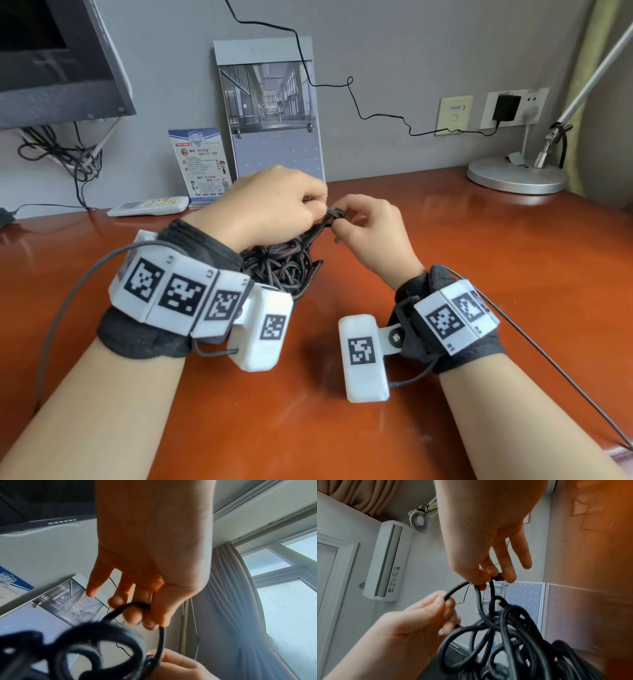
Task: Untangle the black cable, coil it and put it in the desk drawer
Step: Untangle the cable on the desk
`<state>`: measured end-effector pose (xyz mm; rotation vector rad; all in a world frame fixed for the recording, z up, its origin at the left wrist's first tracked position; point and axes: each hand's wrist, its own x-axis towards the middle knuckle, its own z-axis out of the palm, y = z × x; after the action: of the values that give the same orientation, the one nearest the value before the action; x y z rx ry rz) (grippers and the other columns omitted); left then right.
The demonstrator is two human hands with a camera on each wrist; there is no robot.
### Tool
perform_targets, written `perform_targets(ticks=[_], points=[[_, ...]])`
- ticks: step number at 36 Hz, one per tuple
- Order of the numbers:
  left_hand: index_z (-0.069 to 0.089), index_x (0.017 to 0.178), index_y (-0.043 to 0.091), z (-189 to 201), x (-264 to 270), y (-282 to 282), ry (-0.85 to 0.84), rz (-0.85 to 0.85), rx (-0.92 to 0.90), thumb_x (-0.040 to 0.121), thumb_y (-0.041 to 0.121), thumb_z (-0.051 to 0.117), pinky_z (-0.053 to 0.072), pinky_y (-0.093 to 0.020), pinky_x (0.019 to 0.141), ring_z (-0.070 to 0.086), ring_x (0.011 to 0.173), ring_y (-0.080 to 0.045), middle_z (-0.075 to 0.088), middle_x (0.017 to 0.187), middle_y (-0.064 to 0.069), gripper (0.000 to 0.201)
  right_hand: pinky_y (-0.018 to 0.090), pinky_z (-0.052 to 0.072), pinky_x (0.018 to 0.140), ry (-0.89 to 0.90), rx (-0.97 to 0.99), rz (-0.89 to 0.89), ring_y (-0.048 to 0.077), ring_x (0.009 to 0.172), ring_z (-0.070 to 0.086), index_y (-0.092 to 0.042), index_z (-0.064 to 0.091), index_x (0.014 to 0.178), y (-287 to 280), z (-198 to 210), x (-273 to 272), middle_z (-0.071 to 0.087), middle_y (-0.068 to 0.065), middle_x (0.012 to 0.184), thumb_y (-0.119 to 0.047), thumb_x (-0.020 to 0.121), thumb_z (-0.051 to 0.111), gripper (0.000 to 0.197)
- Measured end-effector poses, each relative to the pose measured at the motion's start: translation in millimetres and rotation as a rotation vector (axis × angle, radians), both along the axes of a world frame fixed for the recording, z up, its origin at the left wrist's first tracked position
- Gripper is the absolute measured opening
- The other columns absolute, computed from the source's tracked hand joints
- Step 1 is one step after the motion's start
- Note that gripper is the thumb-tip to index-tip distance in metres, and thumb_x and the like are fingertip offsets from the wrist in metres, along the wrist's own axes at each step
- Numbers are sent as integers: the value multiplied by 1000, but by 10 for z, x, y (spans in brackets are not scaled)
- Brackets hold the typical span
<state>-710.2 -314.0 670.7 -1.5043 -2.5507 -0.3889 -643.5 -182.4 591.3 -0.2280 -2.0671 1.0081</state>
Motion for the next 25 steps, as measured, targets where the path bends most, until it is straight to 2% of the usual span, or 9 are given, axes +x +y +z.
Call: perform_targets(ticks=[3, 5, 7, 9, 11, 14, 17, 20, 25], points=[[53, 63, 18, 40, -25, -41, -87, -16, -9, 89, 18, 50, 48, -39, 67, 49, 60, -19, 57, 61, 0, 26, 41, 53, 67, -3, -107, -28, 32, 69, 62, -36, 61, 64, 20, -18, -30, 59, 1, 65, -10, 76, 57, 29], [54, 60, 17, 49, -21, -53, -136, -17, -26, 87, 15, 51, 51, -40, 65, 51, 55, -19, 61, 62, -2, 28, 40, 51, 69, 8, -163, -60, 25, 68, 58, -36, 63, 66, 17, -33, -40, 54, -4, 67, -15, 74, 57, 23], [54, 59, 16, 59, -26, -60, -158, -17, -28, 87, 13, 51, 51, -39, 64, 55, 58, -22, 65, 63, 0, 29, 36, 48, 72, -5, -181, -86, 16, 73, 54, -36, 63, 82, 19, -49, -44, 53, -4, 78, -23, 73, 57, 17], [58, 60, 17, 85, -37, -68, -134, -17, -7, 85, 9, 50, 48, -36, 65, 56, 64, -24, 65, 64, 1, 27, 36, 50, 72, -73, -246, -57, 19, 81, 59, -35, 56, 109, 22, -57, -35, 55, -2, 86, -34, 72, 55, 37], [60, 62, 19, 109, -30, -81, -108, -12, 10, 84, 5, 47, 40, -32, 60, 48, 58, -22, 60, 61, 0, 29, 37, 55, 65, -155, -370, 14, 21, 79, 65, -31, 48, 124, 14, -52, -18, 60, -1, 95, -31, 84, 54, 41], [55, 61, 17, 127, -13, -92, -154, -22, -42, 85, 6, 44, 33, -28, 56, 41, 53, -14, 59, 62, 1, 29, 36, 57, 65, -161, -432, 51, 19, 80, 65, -17, 56, 112, -33, -32, -10, 65, 4, 101, -20, 90, 49, 24], [52, 62, 22, 106, -34, -85, -149, -11, -78, 82, 31, 47, 40, -32, 63, 45, 59, -17, 53, 57, 5, 22, 38, 56, 76, -94, -330, -13, 20, 87, 64, -17, 64, 96, -69, -33, -26, 67, 1, 91, -30, 79, 54, 23], [52, 63, 25, 50, -13, -45, -65, 31, -121, 82, 49, 47, 40, -32, 62, 49, 63, -16, 49, 57, 7, 31, 36, 52, 77, -33, -208, -7, 16, 79, 61, -16, 67, 93, -121, -20, -6, 68, -2, 83, -22, 82, 59, 15], [61, 70, 18, 40, 55, 10, -59, 20, -99, 90, 30, 48, 42, -32, 63, 51, 63, -19, 54, 61, 4, 27, 25, 45, 64, 37, -66, -4, 11, 68, 57, -16, 71, 87, -129, -26, 2, 65, -8, 72, -6, 85, 50, 24]])
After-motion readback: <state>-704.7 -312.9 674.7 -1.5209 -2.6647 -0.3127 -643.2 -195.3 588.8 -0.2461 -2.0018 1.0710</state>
